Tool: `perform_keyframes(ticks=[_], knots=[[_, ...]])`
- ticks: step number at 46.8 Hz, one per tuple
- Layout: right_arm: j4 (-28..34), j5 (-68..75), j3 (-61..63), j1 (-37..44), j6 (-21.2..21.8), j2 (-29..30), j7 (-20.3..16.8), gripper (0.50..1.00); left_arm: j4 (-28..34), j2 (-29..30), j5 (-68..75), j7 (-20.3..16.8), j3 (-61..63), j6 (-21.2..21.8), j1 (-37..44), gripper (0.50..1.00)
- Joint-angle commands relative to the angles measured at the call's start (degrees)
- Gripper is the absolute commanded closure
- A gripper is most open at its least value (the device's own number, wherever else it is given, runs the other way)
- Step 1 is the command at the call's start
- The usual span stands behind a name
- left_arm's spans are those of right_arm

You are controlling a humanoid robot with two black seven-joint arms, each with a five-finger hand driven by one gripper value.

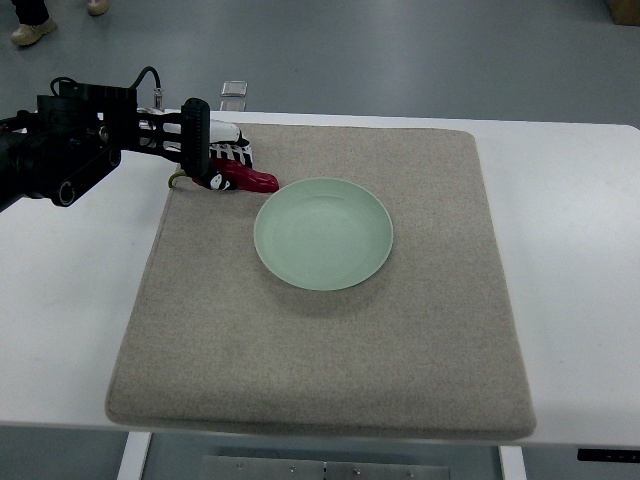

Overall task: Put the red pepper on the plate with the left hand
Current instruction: 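Carry the pepper with the left hand over the pale green plate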

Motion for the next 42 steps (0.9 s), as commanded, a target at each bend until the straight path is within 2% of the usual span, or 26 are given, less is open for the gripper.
perform_keyframes(ticks=[1, 11, 19, 25, 29, 42], knots=[[0.0, 0.0, 0.0, 0.0, 0.0, 0.0, 0.0, 0.568, -0.5, -0.52, -0.62, -0.09, -1.1, 0.75, -0.1, 1.0], [0.0, 0.0, 0.0, 0.0, 0.0, 0.0, 0.0, 0.568, -4.54, -1.14, -1.41, -0.17, -1.89, 0.93, -1.42, 0.997], [0.0, 0.0, 0.0, 0.0, 0.0, 0.0, 0.0, 0.568, -9.55, -1.05, -1.32, -0.61, -1.89, 2.77, -2.03, 0.988], [0.0, 0.0, 0.0, 0.0, 0.0, 0.0, 0.0, 0.568, -13.16, -1.05, -1.15, -0.61, -1.72, 2.77, -2.03, 0.986], [0.0, 0.0, 0.0, 0.0, 0.0, 0.0, 0.0, 0.568, -15.0, -1.05, -1.15, -0.61, -1.63, 2.77, -2.03, 0.96], [0.0, 0.0, 0.0, 0.0, 0.0, 0.0, 0.0, 0.568, -21.24, -1.05, -0.79, -0.61, -1.63, 2.69, -2.12, 0.958]])
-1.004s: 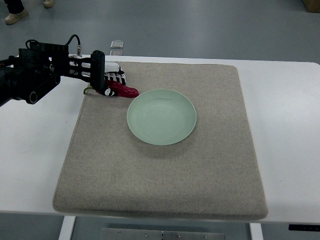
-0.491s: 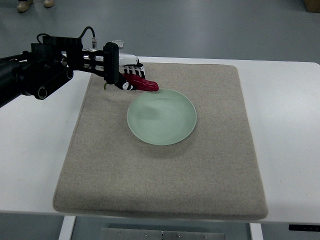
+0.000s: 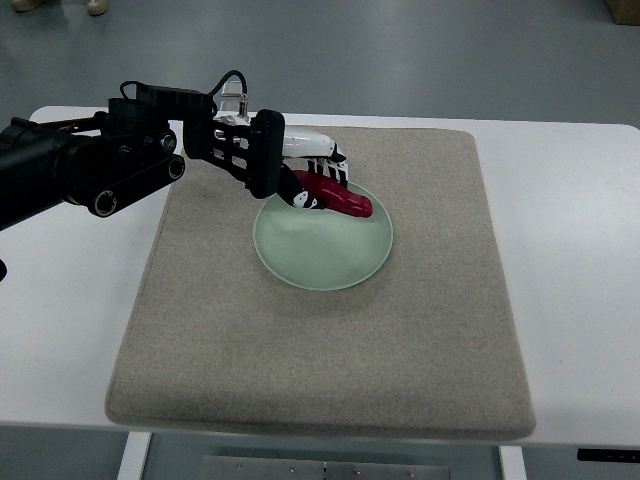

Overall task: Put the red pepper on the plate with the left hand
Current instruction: 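Carry the pepper with the left hand over the pale green plate, then open the left hand to release the pepper onto the plate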

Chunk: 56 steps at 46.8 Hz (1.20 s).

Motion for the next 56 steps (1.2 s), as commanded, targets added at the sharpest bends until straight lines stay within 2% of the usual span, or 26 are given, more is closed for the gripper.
perform_keyframes(ticks=[1, 10, 16, 21, 29, 30, 34, 43, 47, 56], knots=[[0.0, 0.0, 0.0, 0.0, 0.0, 0.0, 0.0, 0.568, -1.49, 0.0, 0.19, 0.01, 0.08, -0.09, 0.03, 0.958], [0.0, 0.0, 0.0, 0.0, 0.0, 0.0, 0.0, 0.568, -2.11, 0.0, 0.37, 0.01, 0.35, -0.36, 0.29, 0.947], [0.0, 0.0, 0.0, 0.0, 0.0, 0.0, 0.0, 0.568, -2.11, -0.09, 0.37, 0.01, 0.44, -0.36, 0.56, 0.864], [0.0, 0.0, 0.0, 0.0, 0.0, 0.0, 0.0, 0.568, -2.11, -0.09, 0.46, 0.01, 0.52, -0.53, 0.73, 0.834], [0.0, 0.0, 0.0, 0.0, 0.0, 0.0, 0.0, 0.568, -2.2, -0.09, 0.46, 0.01, 0.7, -0.71, 0.82, 0.647], [0.0, 0.0, 0.0, 0.0, 0.0, 0.0, 0.0, 0.568, -2.11, -0.09, 0.46, 0.01, 0.79, -0.71, 0.82, 0.639], [0.0, 0.0, 0.0, 0.0, 0.0, 0.0, 0.0, 0.568, -2.11, -0.09, 0.37, 0.01, 0.7, -0.71, 0.82, 0.619], [0.0, 0.0, 0.0, 0.0, 0.0, 0.0, 0.0, 0.568, -2.03, -0.09, 0.28, 0.01, 0.79, -0.71, 0.82, 0.611], [0.0, 0.0, 0.0, 0.0, 0.0, 0.0, 0.0, 0.568, -1.76, -0.01, 0.19, 0.01, 0.79, -0.62, 0.82, 0.572], [0.0, 0.0, 0.0, 0.0, 0.0, 0.0, 0.0, 0.568, 1.57, 0.0, -0.6, 0.1, 0.7, 0.08, 0.12, 0.551]])
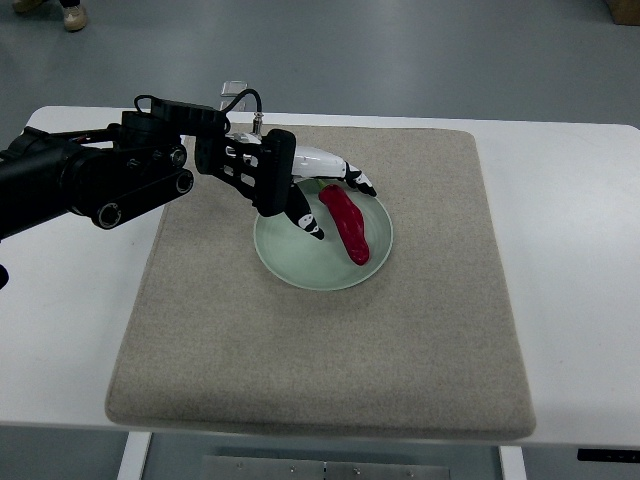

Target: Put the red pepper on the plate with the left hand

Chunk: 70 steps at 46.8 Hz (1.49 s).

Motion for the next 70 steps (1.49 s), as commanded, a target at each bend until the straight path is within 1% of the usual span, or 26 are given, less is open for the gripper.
perform_keyframes(ticks=[1, 4, 11, 12, 14, 18, 26, 33, 39, 41, 44, 48, 53, 60, 67, 70], knots=[[0.0, 0.0, 0.0, 0.0, 0.0, 0.0, 0.0, 0.568, 2.24, -0.08, -0.2, 0.05, -0.09, 0.26, -0.18, 0.549], [0.0, 0.0, 0.0, 0.0, 0.0, 0.0, 0.0, 0.568, 3.99, -0.08, -0.28, 0.05, -0.26, 0.96, -0.27, 0.544], [0.0, 0.0, 0.0, 0.0, 0.0, 0.0, 0.0, 0.568, 8.21, -0.08, -1.07, 0.05, -0.44, 4.21, -0.27, 0.534], [0.0, 0.0, 0.0, 0.0, 0.0, 0.0, 0.0, 0.568, 8.92, -0.08, -1.34, 0.05, -0.44, 4.48, -0.27, 0.525], [0.0, 0.0, 0.0, 0.0, 0.0, 0.0, 0.0, 0.568, 10.23, -0.08, -1.86, 0.05, -0.44, 4.66, -0.27, 0.508], [0.0, 0.09, 0.0, 0.0, 0.0, 0.0, 0.0, 0.568, 12.78, -0.08, -3.09, 0.05, -0.44, 4.74, -0.18, 0.508], [0.0, 0.0, 0.0, 0.0, 0.0, 0.0, 0.0, 0.568, 19.99, -0.69, -7.57, 0.05, -0.44, 4.74, -0.18, 0.506], [0.0, 0.0, 0.0, 0.0, 0.0, 0.0, 0.0, 0.568, 25.44, -0.87, -14.86, 0.31, -0.53, 4.74, -0.27, 0.506], [0.0, 0.09, 0.0, 0.0, 0.0, 0.0, 0.0, 0.568, 28.34, -1.57, -28.56, 1.63, -0.7, 5.27, -0.27, 0.506], [0.0, 0.0, 0.0, 0.0, 0.0, 0.0, 0.0, 0.568, 28.7, -1.57, -34.01, 2.86, -0.7, 5.8, -0.27, 0.506], [0.0, 0.0, 0.0, 0.09, 0.0, 0.0, 0.0, 0.568, 29.14, -1.57, -42.35, 6.1, -0.7, 6.94, -0.27, 0.506], [0.0, 0.0, 0.0, 0.0, 0.0, 0.0, 0.0, 0.568, 29.84, -1.92, -52.47, 9.89, -0.7, 10.27, -0.27, 0.506], [0.0, 0.0, 0.0, 0.0, 0.0, 0.0, 0.0, 0.568, 29.84, -2.36, -61.62, 11.3, -0.7, 13.97, -0.09, 0.506], [0.0, 0.0, 0.0, 0.0, 0.0, 0.0, 0.0, 0.568, 29.84, -3.33, -73.57, 12.53, -0.79, 17.57, 0.08, 0.506], [0.0, 0.0, 0.0, 0.0, 0.0, 0.0, 0.0, 0.568, 29.84, -4.12, -83.33, 19.2, -0.88, 21.09, 0.26, 0.506], [0.0, 0.0, 0.0, 0.0, 0.0, 0.0, 0.0, 0.568, 29.75, -4.12, -86.32, 20.35, -0.96, 21.53, 0.26, 0.506]])
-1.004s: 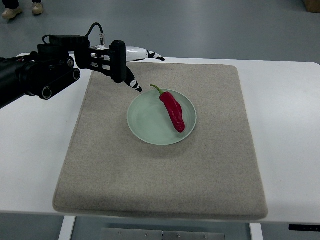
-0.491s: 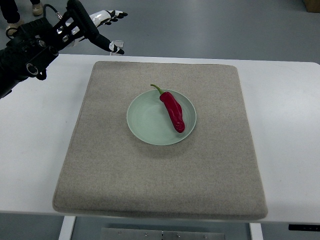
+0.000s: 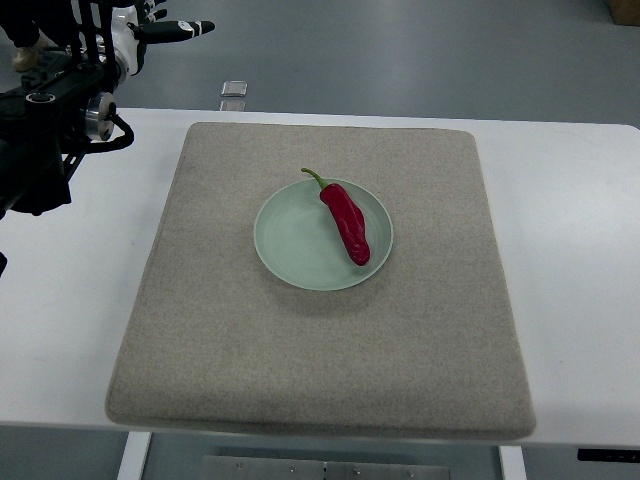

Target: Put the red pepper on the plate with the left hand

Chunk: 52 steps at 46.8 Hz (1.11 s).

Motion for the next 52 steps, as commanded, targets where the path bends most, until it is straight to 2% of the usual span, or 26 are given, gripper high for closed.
perform_keyframes(ticks=[1, 7, 11, 17, 23, 27, 37, 46, 52], knots=[[0.0, -0.01, 0.0, 0.09, 0.0, 0.0, 0.0, 0.568, 0.04, -0.04, -4.13, 1.44, -0.07, 0.47, 0.01, 0.506], [0.0, -0.01, 0.0, 0.0, 0.0, 0.0, 0.0, 0.568, 0.13, -0.48, -10.55, 1.45, -0.07, -1.11, 0.36, 0.506], [0.0, -0.01, 0.0, 0.0, 0.0, 0.0, 0.0, 0.568, 0.48, -0.83, -13.36, 0.75, -0.24, -4.09, 0.71, 0.508], [0.0, -0.01, 0.0, 0.0, 0.0, 0.0, 0.0, 0.568, 3.99, -2.33, -18.2, -1.27, -0.33, -10.94, 1.94, 0.508], [0.0, -0.01, 0.0, 0.0, 0.0, 0.0, 0.0, 0.568, 6.89, -3.47, -19.87, -4.61, -1.65, -20.17, 3.43, 0.508], [0.0, -0.01, 0.0, 0.0, 0.0, 0.0, 0.0, 0.568, 9.0, -4.08, -20.22, -6.81, -3.49, -23.96, 4.22, 0.508], [0.0, -0.01, 0.0, 0.0, 0.0, 0.0, 0.0, 0.568, 10.5, -5.23, -23.82, -7.61, -5.96, -24.49, 5.37, 0.506], [0.0, -0.01, 0.0, 0.0, 0.0, 0.0, 0.0, 0.568, 12.52, -5.32, -25.76, -7.78, -5.96, -27.83, 5.89, 0.506], [0.0, -0.01, 0.0, 0.0, 0.0, 0.0, 0.0, 0.568, 12.78, -6.11, -25.94, -7.78, -6.22, -27.66, 7.04, 0.508]])
